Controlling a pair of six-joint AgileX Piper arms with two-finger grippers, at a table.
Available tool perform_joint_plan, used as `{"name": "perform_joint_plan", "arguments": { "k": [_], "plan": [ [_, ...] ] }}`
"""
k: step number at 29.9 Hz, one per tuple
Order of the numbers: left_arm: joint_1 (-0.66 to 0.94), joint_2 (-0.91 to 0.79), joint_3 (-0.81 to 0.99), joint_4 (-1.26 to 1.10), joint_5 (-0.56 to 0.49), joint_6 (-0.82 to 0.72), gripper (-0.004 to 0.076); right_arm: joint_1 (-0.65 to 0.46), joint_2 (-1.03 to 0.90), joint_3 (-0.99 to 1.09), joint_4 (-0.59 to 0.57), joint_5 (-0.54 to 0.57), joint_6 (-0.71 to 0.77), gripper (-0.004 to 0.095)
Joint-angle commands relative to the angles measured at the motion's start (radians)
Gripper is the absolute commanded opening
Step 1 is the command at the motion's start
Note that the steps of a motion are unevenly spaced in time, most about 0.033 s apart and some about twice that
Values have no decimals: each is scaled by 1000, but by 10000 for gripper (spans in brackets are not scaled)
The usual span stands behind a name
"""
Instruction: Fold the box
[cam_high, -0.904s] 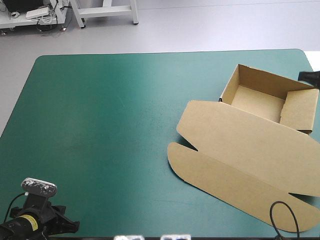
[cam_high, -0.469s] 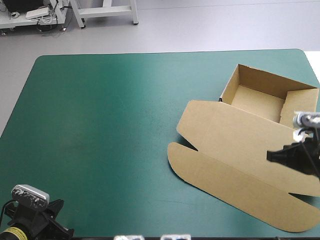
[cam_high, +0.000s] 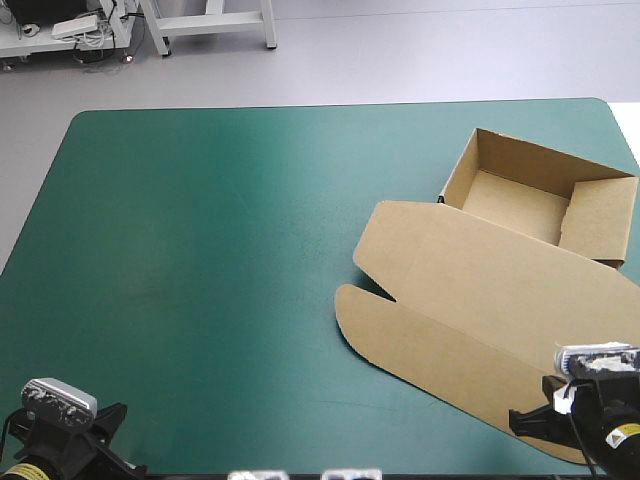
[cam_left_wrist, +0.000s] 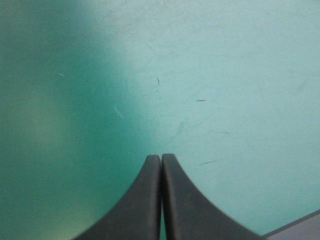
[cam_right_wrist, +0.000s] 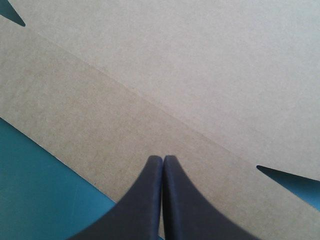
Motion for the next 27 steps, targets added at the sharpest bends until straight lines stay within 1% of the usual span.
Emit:
{"name": "perform_joint_plan", "arguments": {
  "k": [1,6,8,27],
  "plan": [
    [-5,17,-23,-4,-49,-3,-8,0,-61,23,19,-81,-11,-13],
    [-5,17,-23,-4,-52,-3,-8,0,-106,81,19,-102,-11,-13],
    [-5,17,-23,-4,-52,-3,-8,0,-112,98,19,-132,-11,-13],
    [-5,17,-23,-4,-54,-3,-8,0,-112,98,19,-132,-11,-13]
  ]
}}
